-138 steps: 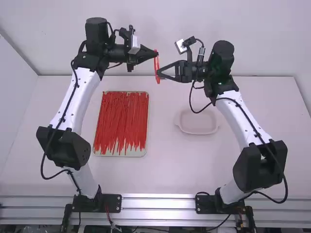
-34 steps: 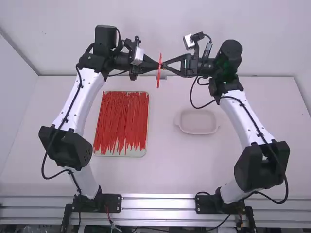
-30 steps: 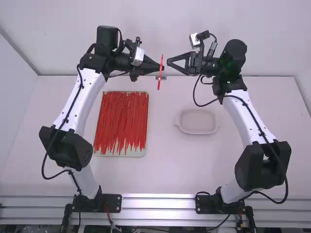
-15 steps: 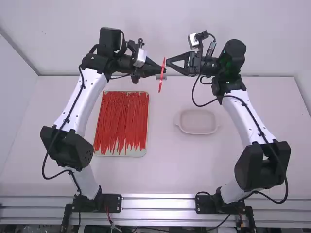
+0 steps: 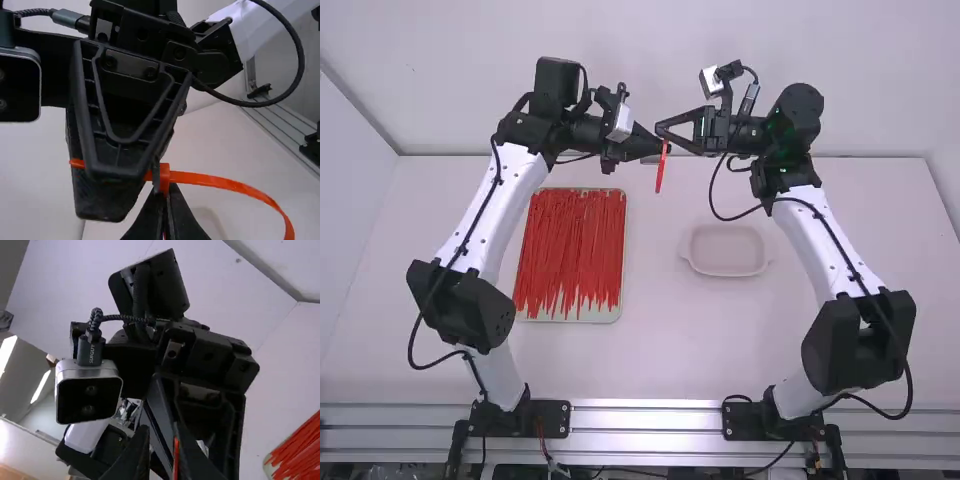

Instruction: Fasten the cable tie

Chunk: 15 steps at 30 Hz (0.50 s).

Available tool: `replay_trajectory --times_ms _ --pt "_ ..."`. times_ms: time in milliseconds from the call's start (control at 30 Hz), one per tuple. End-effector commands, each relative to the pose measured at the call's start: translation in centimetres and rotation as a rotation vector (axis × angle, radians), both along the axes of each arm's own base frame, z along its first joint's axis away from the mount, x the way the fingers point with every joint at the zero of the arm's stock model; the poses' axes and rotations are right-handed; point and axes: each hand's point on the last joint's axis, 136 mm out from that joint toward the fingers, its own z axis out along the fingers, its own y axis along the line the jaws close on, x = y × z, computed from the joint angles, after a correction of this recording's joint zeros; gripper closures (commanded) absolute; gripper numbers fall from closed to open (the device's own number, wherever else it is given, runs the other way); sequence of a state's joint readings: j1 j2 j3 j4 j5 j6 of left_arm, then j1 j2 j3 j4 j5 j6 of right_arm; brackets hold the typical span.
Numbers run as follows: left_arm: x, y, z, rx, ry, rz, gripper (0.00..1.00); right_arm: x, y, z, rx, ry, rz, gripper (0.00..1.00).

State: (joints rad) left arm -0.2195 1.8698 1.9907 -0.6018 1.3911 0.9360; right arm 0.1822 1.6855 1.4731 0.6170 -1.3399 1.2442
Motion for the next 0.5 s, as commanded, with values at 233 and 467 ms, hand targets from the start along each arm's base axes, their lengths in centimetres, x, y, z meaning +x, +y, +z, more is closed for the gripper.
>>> replay_trajectory --times_ms 233,467 --pt "-0.08 1.02 1.2 -0.013 -0.021 0.013 0.98 -0.33 -0.49 0.64 -0.004 -0.019 0.015 0.88" --pt "0.02 0.99 1.27 -0.013 -0.032 0.015 0.98 -0.34 -0.49 0.64 -0.004 -0.019 0.015 0.89"
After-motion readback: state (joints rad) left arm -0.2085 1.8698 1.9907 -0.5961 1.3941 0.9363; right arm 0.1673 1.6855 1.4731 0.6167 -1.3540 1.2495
